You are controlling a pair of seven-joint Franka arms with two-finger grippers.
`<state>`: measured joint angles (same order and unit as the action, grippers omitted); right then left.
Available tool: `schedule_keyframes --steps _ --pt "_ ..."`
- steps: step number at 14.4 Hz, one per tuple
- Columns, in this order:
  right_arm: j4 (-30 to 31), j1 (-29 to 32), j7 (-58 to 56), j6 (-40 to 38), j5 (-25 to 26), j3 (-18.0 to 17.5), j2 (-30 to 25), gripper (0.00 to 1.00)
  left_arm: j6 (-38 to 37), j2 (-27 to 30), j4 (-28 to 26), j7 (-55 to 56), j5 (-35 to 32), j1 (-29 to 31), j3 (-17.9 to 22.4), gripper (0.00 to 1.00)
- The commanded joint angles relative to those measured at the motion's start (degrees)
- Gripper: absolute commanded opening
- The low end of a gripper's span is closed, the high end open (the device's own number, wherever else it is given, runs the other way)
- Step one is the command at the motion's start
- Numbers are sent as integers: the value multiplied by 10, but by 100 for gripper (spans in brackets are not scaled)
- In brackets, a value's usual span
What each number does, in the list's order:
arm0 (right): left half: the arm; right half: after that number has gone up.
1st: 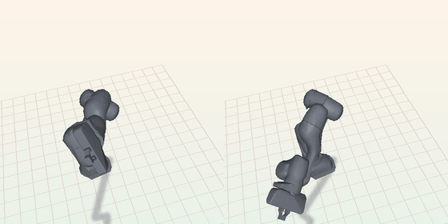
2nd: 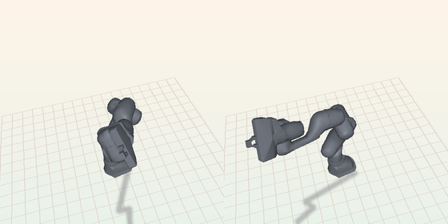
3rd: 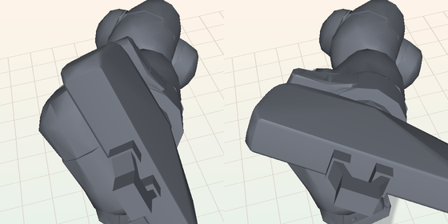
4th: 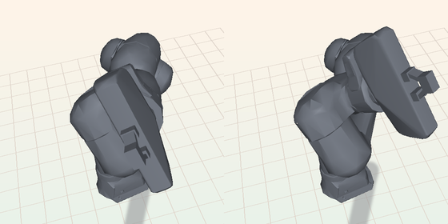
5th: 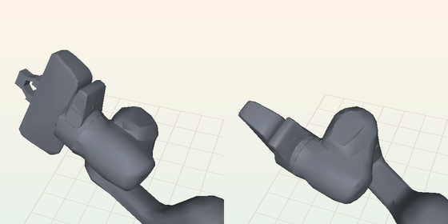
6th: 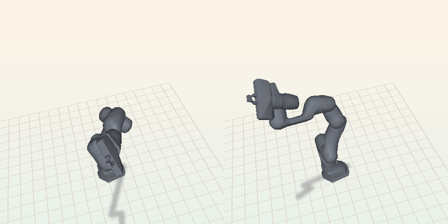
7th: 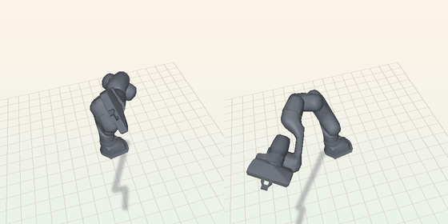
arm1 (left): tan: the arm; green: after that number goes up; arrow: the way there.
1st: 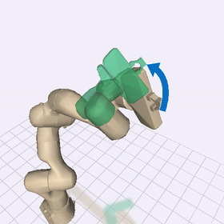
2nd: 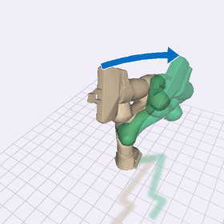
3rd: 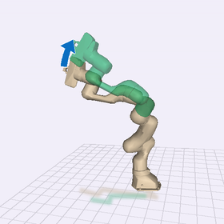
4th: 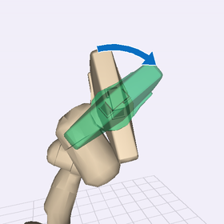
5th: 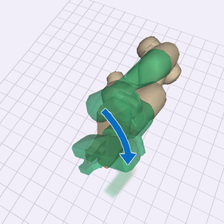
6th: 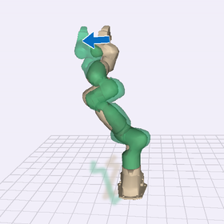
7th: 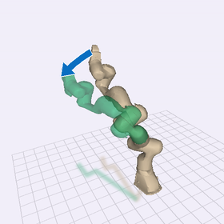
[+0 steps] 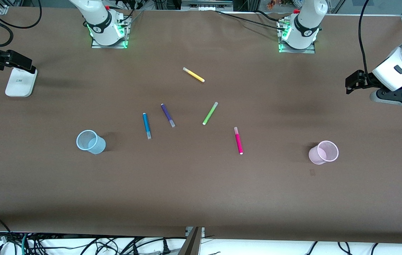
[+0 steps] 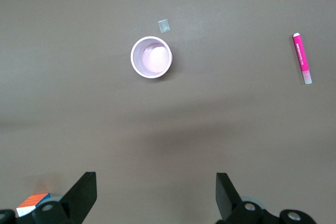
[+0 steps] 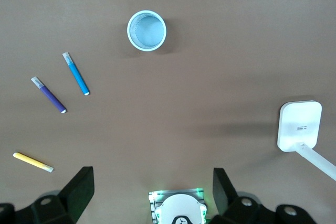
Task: Place pink and blue markers in matching cups
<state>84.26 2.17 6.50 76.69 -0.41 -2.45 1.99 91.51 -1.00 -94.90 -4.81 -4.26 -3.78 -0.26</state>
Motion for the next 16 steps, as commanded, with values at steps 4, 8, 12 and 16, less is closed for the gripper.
schedule_keyframes --steps 4,8,12,16 --pt "0 6 -2 0 -13 -1 -1 100 -16 -12 25 -11 7 -2 0 100" --pt "-1 6 -2 -1 -13 -1 -1 100 -16 -12 25 -12 7 -6 -1 100" --pt "0 6 -5 0 -13 -1 -1 100 -16 -12 26 -12 5 -10 -1 100" --pt "0 6 -16 -1 -12 -1 -1 100 -16 -12 26 -6 4 -13 -4 100"
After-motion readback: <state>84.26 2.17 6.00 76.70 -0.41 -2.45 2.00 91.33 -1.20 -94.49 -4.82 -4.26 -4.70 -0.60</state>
